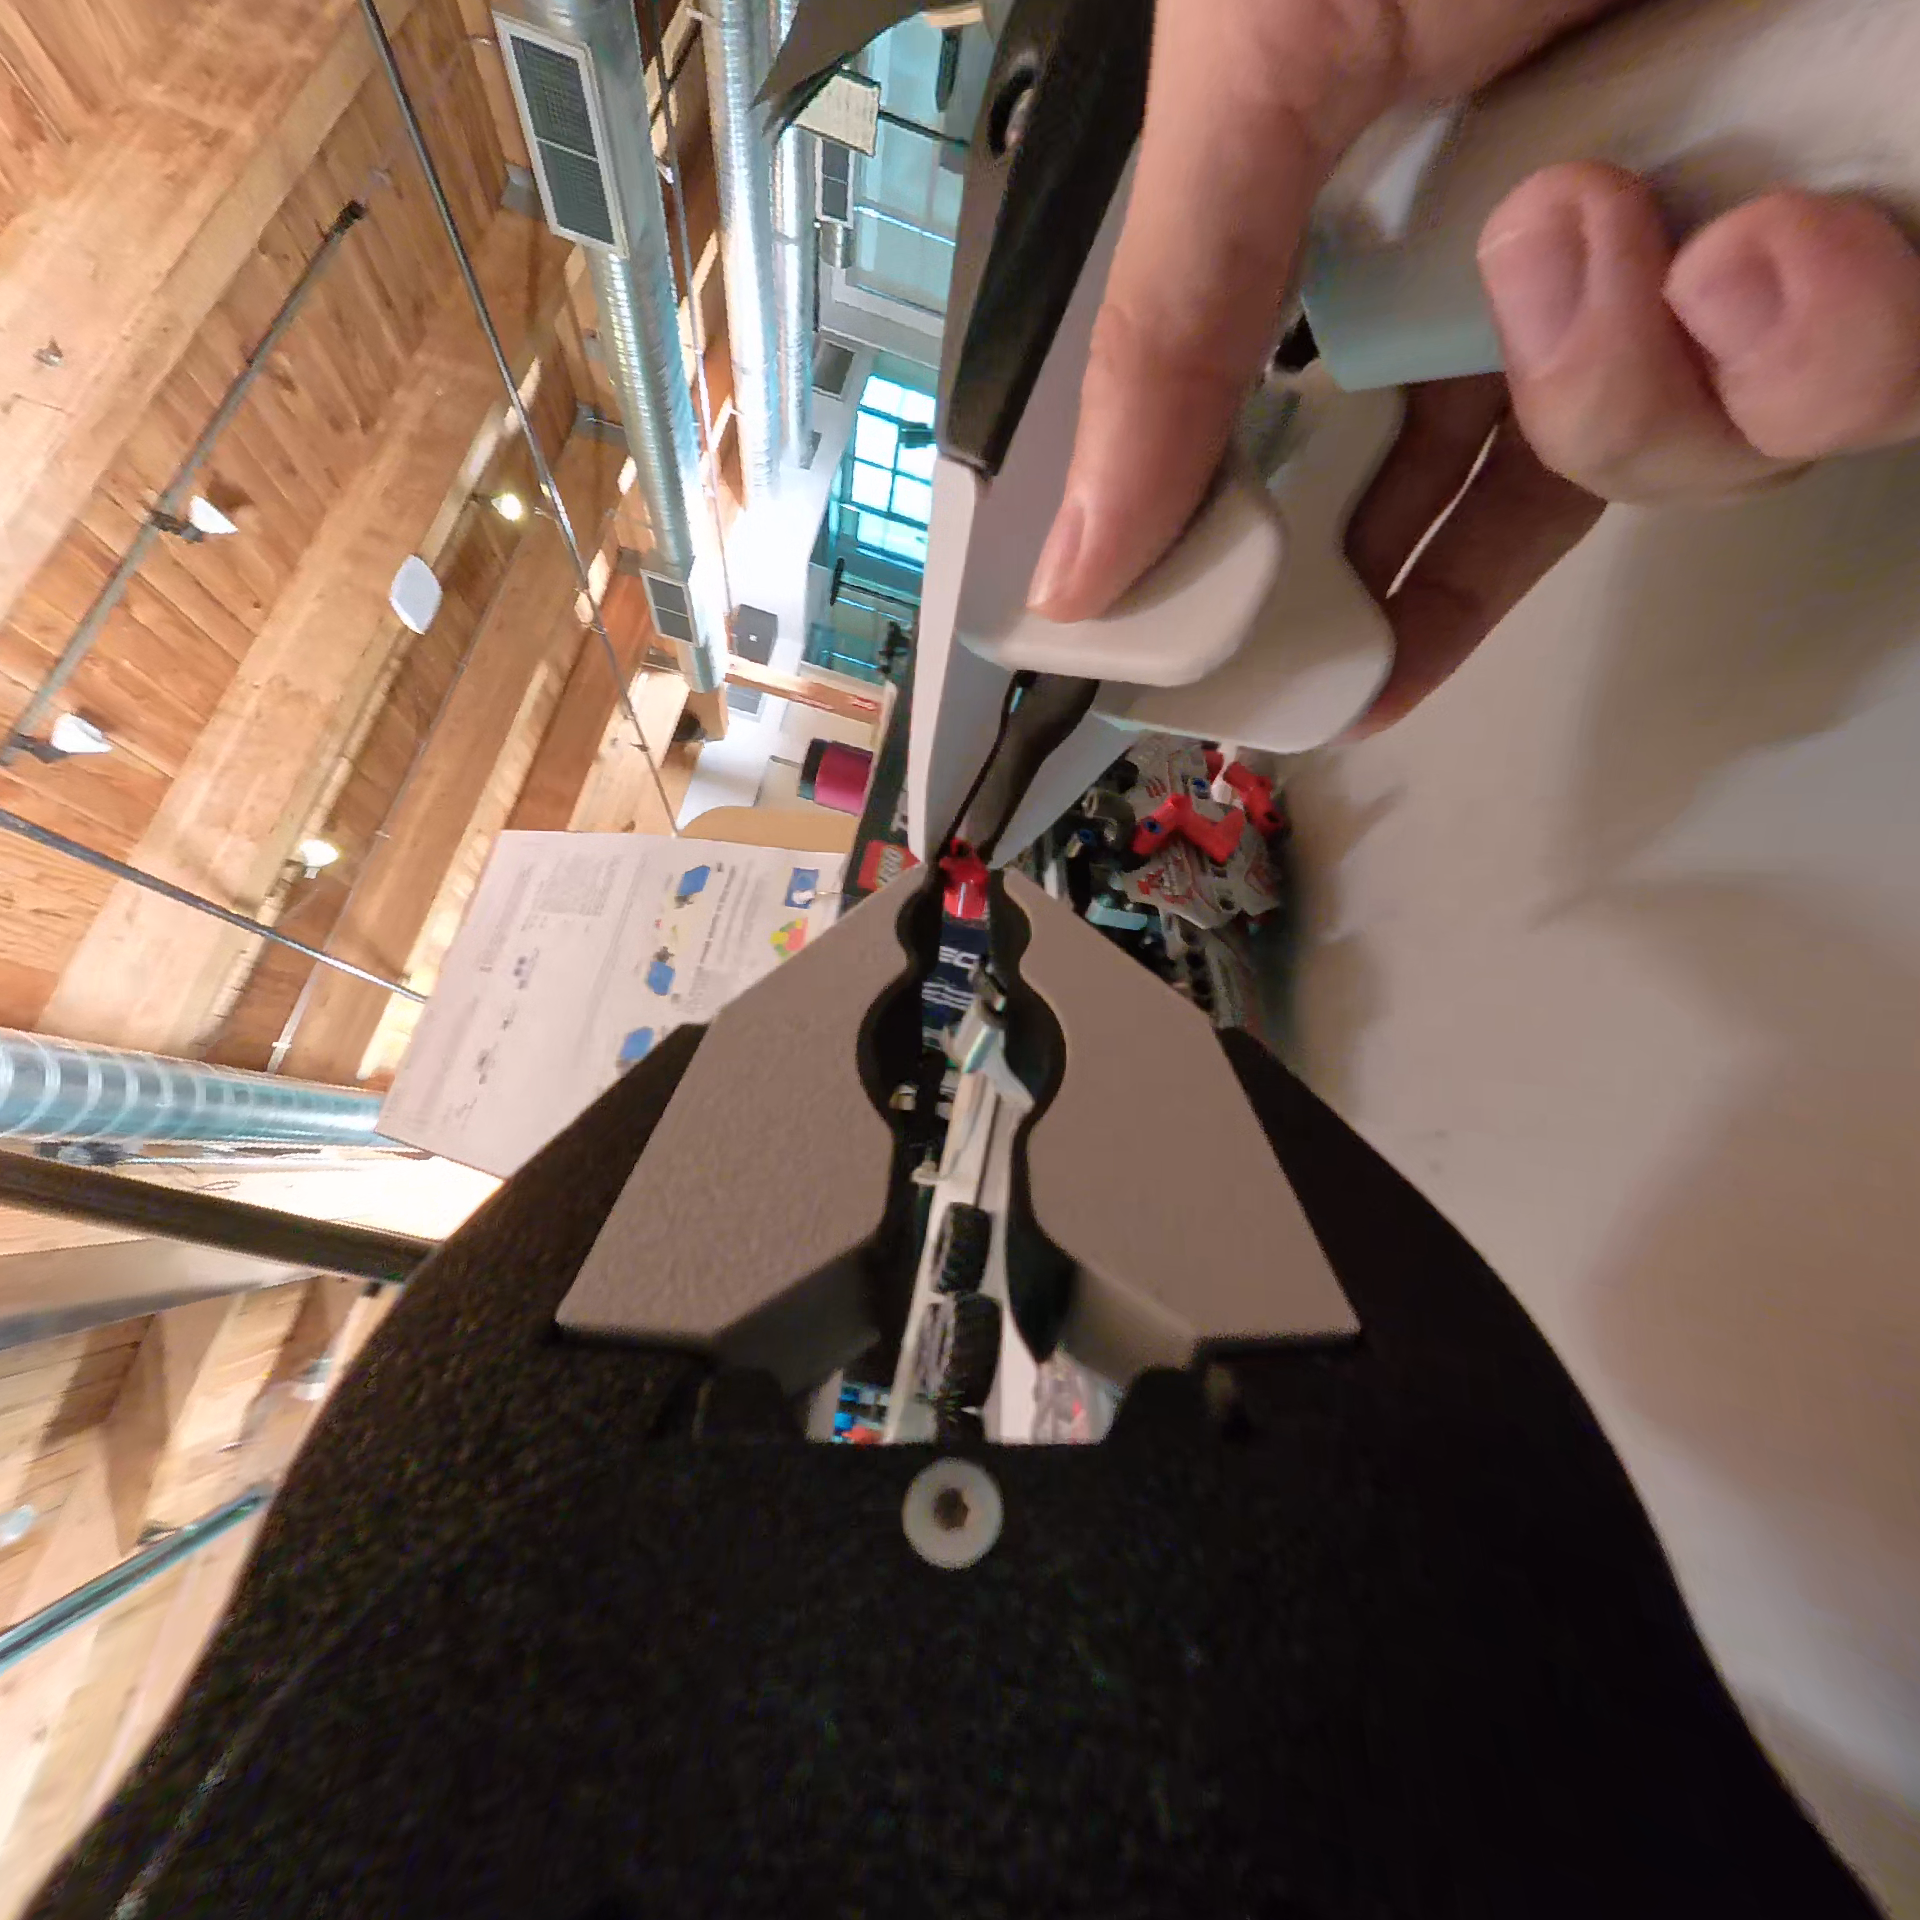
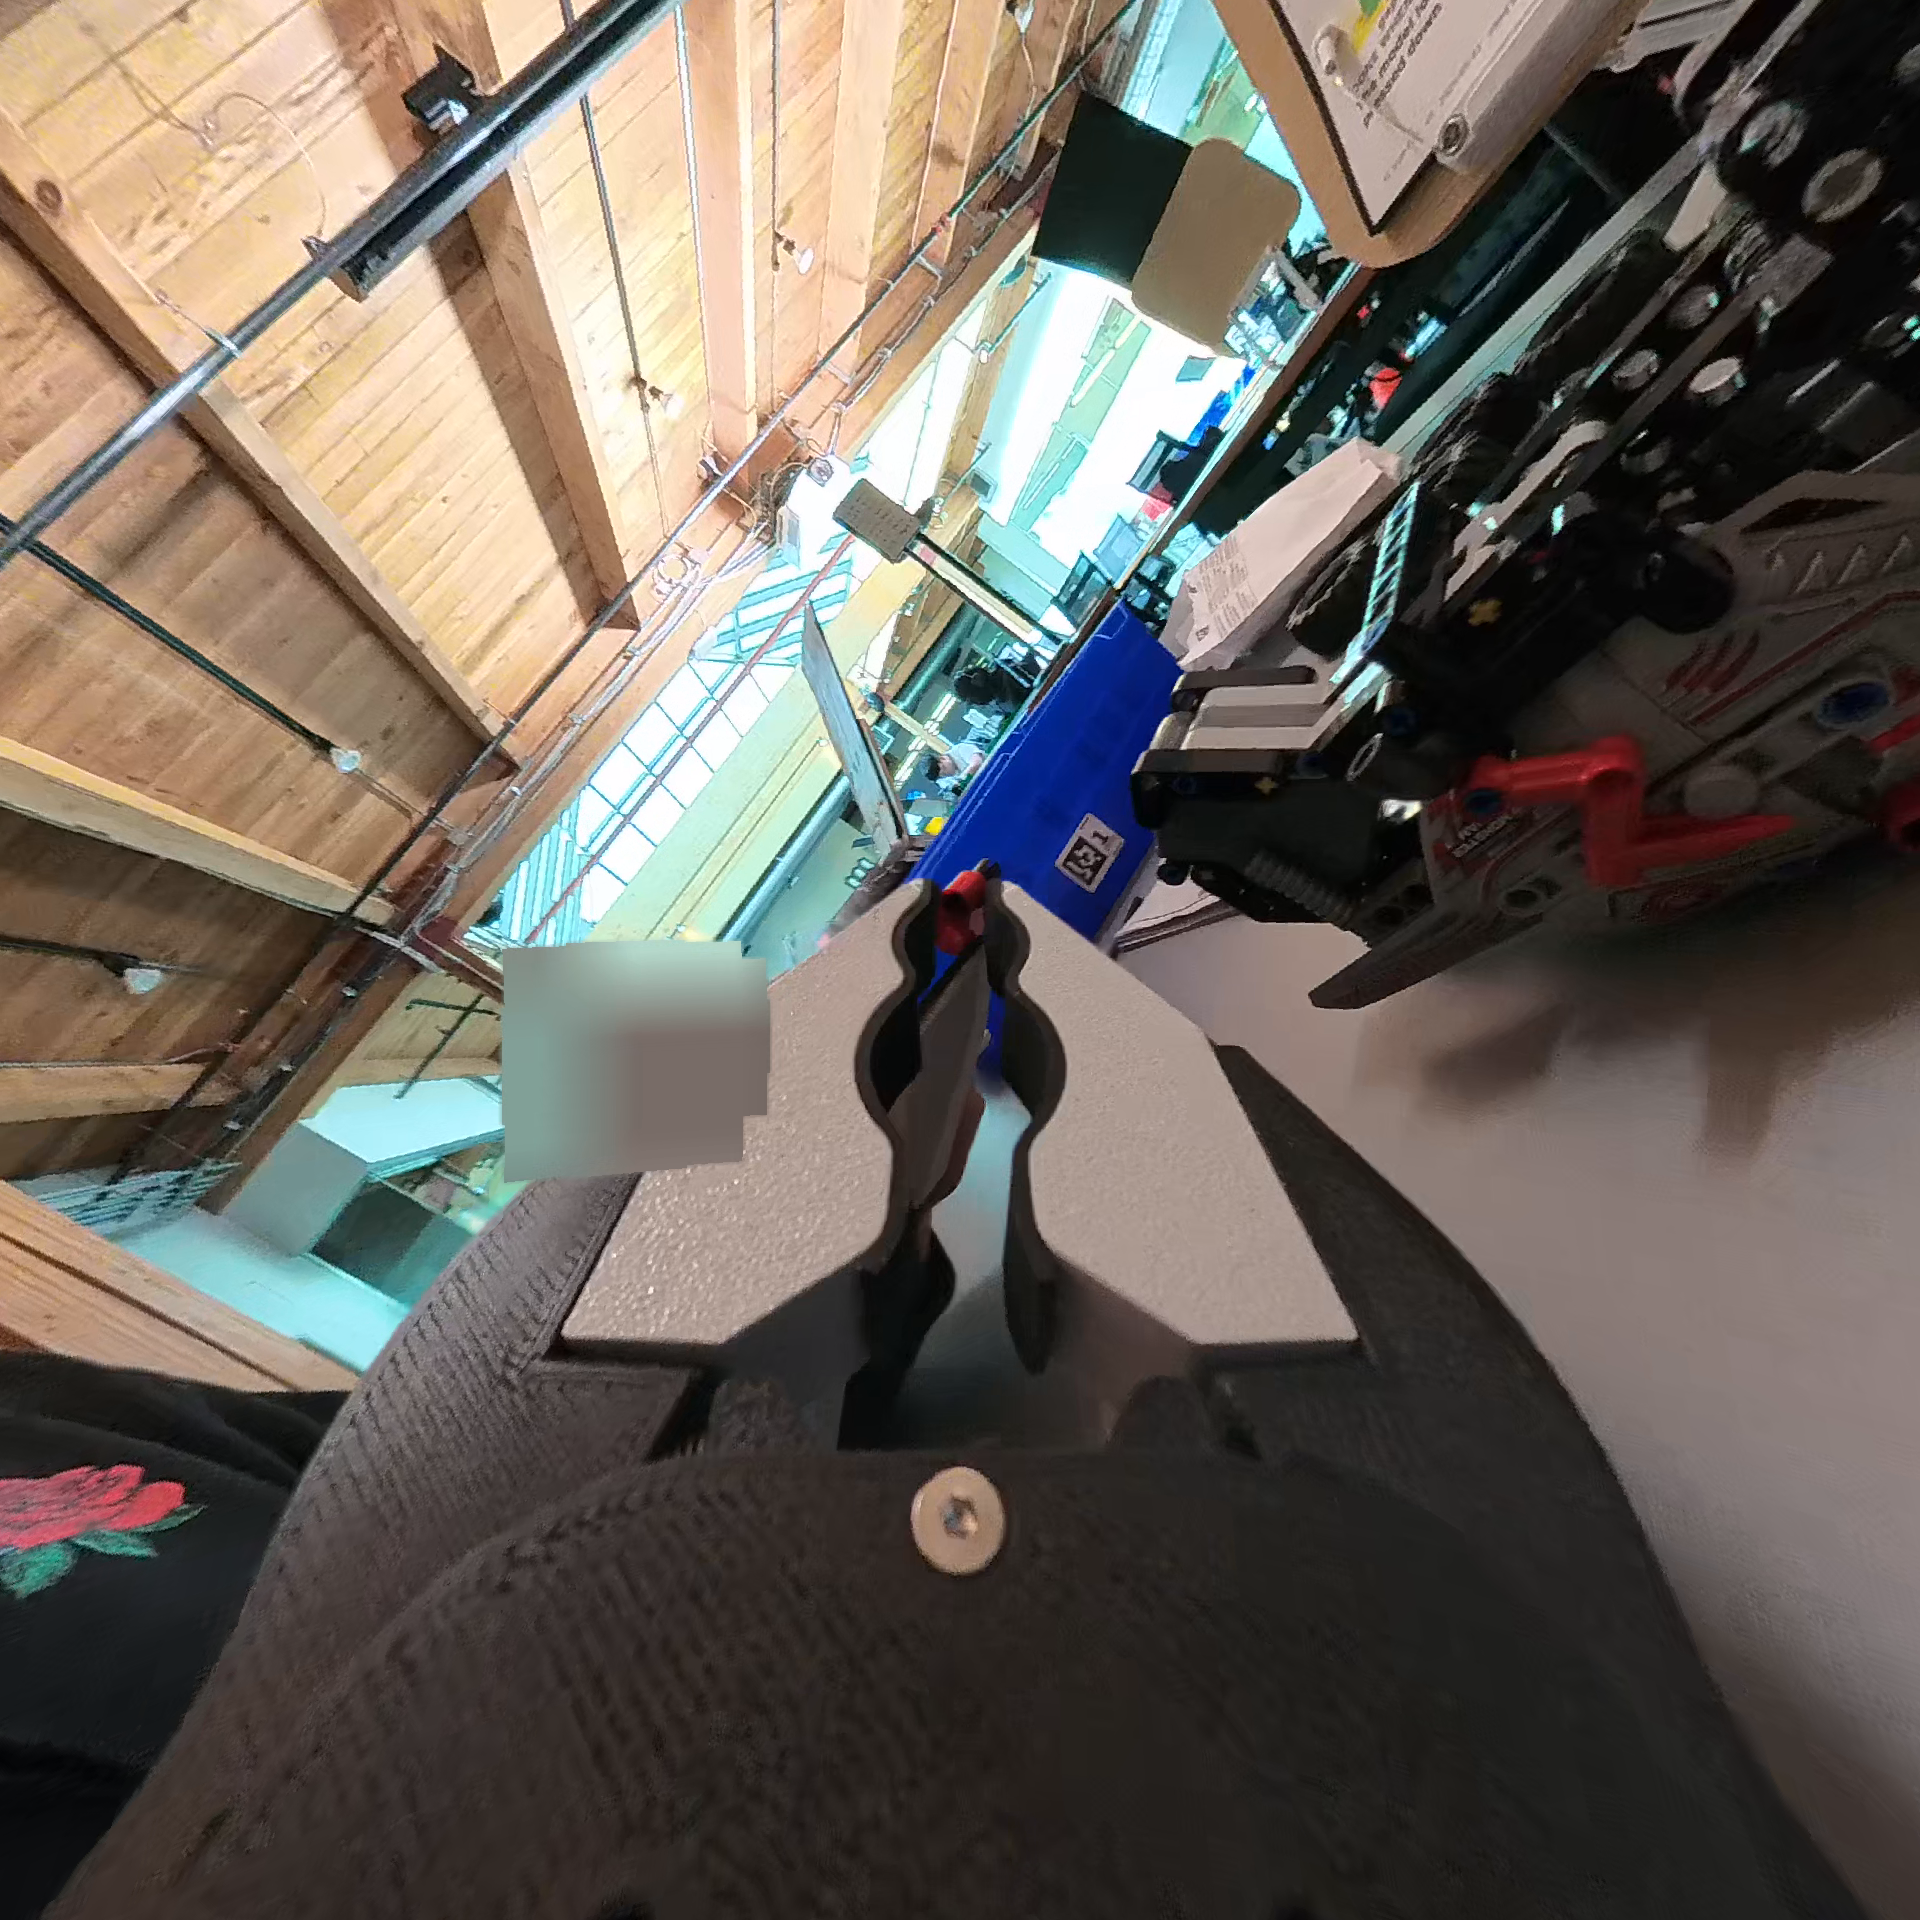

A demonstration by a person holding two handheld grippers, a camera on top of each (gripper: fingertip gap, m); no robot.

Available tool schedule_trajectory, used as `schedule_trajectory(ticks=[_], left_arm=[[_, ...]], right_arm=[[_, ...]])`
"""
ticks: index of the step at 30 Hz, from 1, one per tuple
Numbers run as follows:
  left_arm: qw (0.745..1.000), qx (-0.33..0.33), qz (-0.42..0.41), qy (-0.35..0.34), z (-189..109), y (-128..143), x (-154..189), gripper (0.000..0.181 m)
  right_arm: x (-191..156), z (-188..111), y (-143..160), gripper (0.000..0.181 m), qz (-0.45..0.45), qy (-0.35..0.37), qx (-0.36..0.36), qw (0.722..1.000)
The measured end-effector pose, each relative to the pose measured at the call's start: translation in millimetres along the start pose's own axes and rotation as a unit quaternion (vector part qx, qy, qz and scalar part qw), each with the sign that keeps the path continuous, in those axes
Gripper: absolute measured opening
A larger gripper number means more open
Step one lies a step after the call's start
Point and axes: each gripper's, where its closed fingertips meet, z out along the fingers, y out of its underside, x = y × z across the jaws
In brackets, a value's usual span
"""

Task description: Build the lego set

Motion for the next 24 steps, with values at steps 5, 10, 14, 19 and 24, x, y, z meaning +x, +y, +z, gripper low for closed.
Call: schedule_trajectory(ticks=[5,10,14,19,24], left_arm=[[0.991,0.035,-0.12,0.047,-3.3,1.4,-0.9,0.021],[0.933,0.048,-0.32,0.159,0.3,38.5,-23.1,0.034],[0.891,0.008,-0.375,0.256,18.0,72.9,-10.4,0.062],[0.87,0.013,-0.369,0.327,29.6,66.7,21.9,0.065],[0.871,0.005,-0.381,0.311,36.5,66.3,26.5,0.052]], right_arm=[[10.3,0.8,-4.1,0.006,-0.039,0.028,0.003,0.999],[22.8,4.1,-6.6,0.006,-0.097,0.073,-0.013,0.993],[26.3,12.9,-8.5,0.006,-0.097,0.08,-0.002,0.992],[35.0,18.3,-7.6,0.007,-0.084,0.091,0.001,0.992],[38.7,19.3,-9.3,0.007,-0.087,0.1,0.009,0.991]])
